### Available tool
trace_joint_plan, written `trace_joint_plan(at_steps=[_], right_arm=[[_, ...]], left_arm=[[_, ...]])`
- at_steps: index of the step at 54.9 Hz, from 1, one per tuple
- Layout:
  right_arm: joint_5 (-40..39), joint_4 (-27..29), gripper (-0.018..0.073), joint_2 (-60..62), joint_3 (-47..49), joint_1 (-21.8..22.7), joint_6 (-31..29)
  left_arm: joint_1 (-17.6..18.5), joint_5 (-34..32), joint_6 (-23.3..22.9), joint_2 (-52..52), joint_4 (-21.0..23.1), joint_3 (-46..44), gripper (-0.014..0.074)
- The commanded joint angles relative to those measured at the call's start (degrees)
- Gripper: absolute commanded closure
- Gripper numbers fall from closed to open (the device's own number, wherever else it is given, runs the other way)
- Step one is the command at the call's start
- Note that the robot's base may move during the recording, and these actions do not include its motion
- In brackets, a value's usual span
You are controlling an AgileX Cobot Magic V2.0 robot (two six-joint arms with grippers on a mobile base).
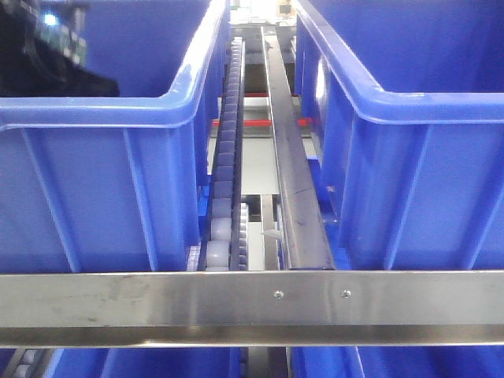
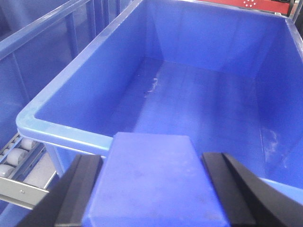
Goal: Pick and sort blue part to right shelf
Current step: 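Lower the left gripper into the bin below it and open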
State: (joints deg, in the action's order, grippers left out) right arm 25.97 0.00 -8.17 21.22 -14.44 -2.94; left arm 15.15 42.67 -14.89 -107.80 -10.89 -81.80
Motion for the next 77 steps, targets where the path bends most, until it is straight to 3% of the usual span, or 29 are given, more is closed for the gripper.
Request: trace_joint_plan(at_steps=[1,5,13,22,34,67,77], right_arm=[[-4.8,0.0,0.0377,-0.6,1.4,0.0,-0.5],[-4.8,0.0,0.0377,-0.6,1.4,0.0,-0.5],[-4.8,0.0,0.0377,-0.6,1.4,0.0,-0.5],[-4.8,0.0,0.0377,-0.6,1.4,0.0,-0.5],[-4.8,0.0,0.0377,-0.6,1.4,0.0,-0.5],[-4.4,0.3,0.0377,-0.7,1.9,0.0,-0.4],[1.9,0.0,0.0384,-7.0,10.2,0.0,4.1]], left_arm=[[-0.5,-0.9,2.9,2.9,1.3,-2.0,0.0173],[-0.9,-0.4,3.6,3.0,2.5,-2.0,0.0067],[-1.3,2.8,3.7,3.1,3.0,-3.4,-0.0043],[-1.3,6.8,5.8,4.6,4.0,-6.0,-0.0046],[-0.8,4.7,6.4,15.6,5.8,-3.5,-0.0038],[-0.6,-9.5,6.0,59.1,7.1,30.4,0.0384],[-0.6,-11.3,6.0,72.1,7.1,38.7,0.046]])
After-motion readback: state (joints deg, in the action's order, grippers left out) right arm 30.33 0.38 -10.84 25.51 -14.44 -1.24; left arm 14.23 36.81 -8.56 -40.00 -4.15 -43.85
